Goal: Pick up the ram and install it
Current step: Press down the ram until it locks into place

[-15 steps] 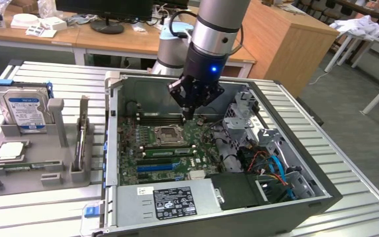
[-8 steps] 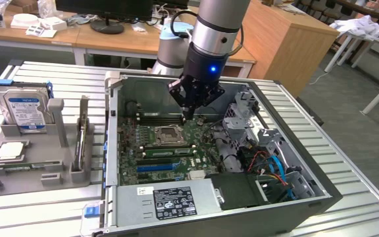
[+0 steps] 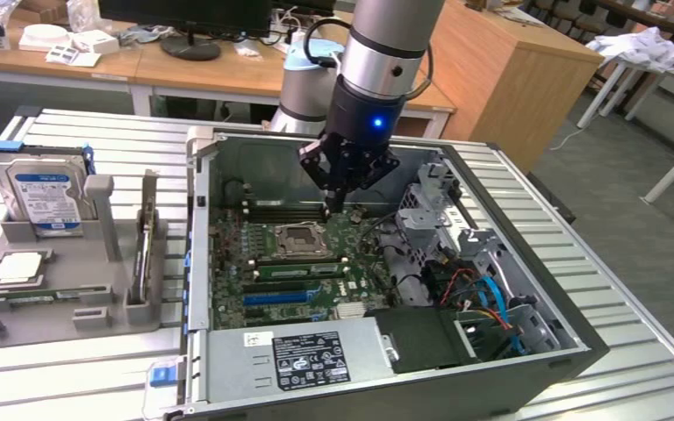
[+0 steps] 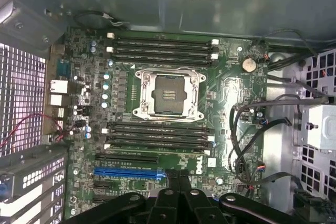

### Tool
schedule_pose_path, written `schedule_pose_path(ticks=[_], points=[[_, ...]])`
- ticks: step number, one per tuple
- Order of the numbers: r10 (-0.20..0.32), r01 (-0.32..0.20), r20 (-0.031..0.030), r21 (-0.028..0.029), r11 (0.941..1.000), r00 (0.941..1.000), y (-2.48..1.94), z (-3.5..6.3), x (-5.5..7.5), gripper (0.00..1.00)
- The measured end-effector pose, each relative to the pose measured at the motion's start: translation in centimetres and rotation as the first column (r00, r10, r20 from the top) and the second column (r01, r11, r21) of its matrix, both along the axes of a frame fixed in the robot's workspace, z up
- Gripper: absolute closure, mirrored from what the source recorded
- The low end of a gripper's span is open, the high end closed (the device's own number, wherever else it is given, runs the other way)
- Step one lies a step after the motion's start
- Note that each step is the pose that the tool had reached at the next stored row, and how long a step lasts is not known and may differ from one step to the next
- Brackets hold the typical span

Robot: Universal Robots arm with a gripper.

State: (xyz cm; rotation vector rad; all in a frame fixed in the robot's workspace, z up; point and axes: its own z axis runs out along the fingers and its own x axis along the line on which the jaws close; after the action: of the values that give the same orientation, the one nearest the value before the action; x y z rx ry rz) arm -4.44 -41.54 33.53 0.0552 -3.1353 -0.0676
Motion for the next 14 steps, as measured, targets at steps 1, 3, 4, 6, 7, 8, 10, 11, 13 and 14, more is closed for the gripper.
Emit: schedule_pose_path(ticks=[1,3,4,6,7,8,10,11,13,14], points=[[-0.006,0.006,-0.0001,-0.0001,1.0000,1.0000,0.00,0.00,-0.04,0.89],[-0.009,0.009,0.0000,-0.0001,1.0000,1.0000,0.00,0.01,-0.06,0.89],[-0.009,0.009,0.0000,-0.0001,1.0000,1.0000,0.00,0.00,-0.06,0.89],[-0.009,0.009,0.0000,-0.0001,1.0000,1.0000,0.00,0.00,-0.08,0.89],[-0.009,0.009,0.0001,0.0000,1.0000,1.0000,0.00,0.00,-0.15,0.89],[-0.009,0.009,0.0001,0.0000,1.0000,1.0000,0.00,0.00,-0.23,0.89],[-0.009,0.009,0.0000,-0.0001,1.0000,1.0000,0.00,0.00,-0.43,0.89],[-0.009,0.009,0.0000,-0.0001,1.0000,1.0000,0.00,0.00,-0.54,0.89],[-0.009,0.009,0.0000,0.0000,1.0000,1.0000,0.00,0.00,-0.75,0.89],[-0.009,0.009,0.0001,0.0000,1.0000,1.0000,0.00,0.00,-0.85,0.89]])
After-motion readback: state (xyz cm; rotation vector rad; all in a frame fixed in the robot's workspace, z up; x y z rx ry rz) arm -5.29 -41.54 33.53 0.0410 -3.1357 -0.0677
